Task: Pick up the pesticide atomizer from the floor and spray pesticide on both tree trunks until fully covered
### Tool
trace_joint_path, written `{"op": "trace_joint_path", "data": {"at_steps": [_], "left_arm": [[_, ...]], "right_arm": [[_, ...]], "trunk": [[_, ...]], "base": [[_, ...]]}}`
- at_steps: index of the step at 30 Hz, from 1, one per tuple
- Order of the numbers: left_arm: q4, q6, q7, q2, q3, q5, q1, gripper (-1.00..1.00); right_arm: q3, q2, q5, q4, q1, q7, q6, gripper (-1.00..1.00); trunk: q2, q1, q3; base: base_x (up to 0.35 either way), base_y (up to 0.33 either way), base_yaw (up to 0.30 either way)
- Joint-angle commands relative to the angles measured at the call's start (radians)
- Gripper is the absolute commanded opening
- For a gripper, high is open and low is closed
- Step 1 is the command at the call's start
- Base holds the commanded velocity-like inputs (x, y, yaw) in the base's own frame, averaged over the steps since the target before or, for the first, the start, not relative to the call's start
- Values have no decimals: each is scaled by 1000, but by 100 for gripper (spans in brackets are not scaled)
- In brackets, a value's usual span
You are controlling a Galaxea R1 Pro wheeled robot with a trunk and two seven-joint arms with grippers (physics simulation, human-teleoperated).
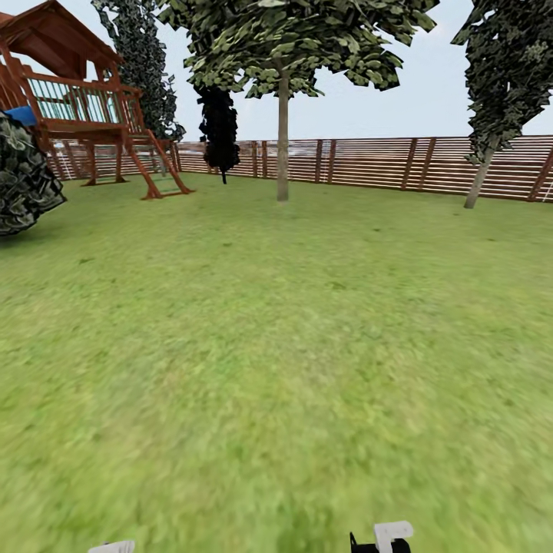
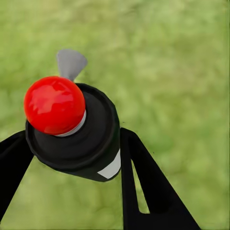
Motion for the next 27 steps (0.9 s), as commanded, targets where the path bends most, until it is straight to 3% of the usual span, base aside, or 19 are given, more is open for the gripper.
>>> {"op": "trace_joint_path", "data": {"at_steps": [1,27], "left_arm": [[0,-2,-7,0,9,-2,-1,-100],[0,-1,-7,0,9,-2,-1,-100]], "right_arm": [[8,0,5,1,-1,-10,-1,100],[8,0,5,1,-1,-10,-1,100]], "trunk": [[0,0,-1],[0,0,-1]], "base": [[340,0,0],[340,0,0]]}}
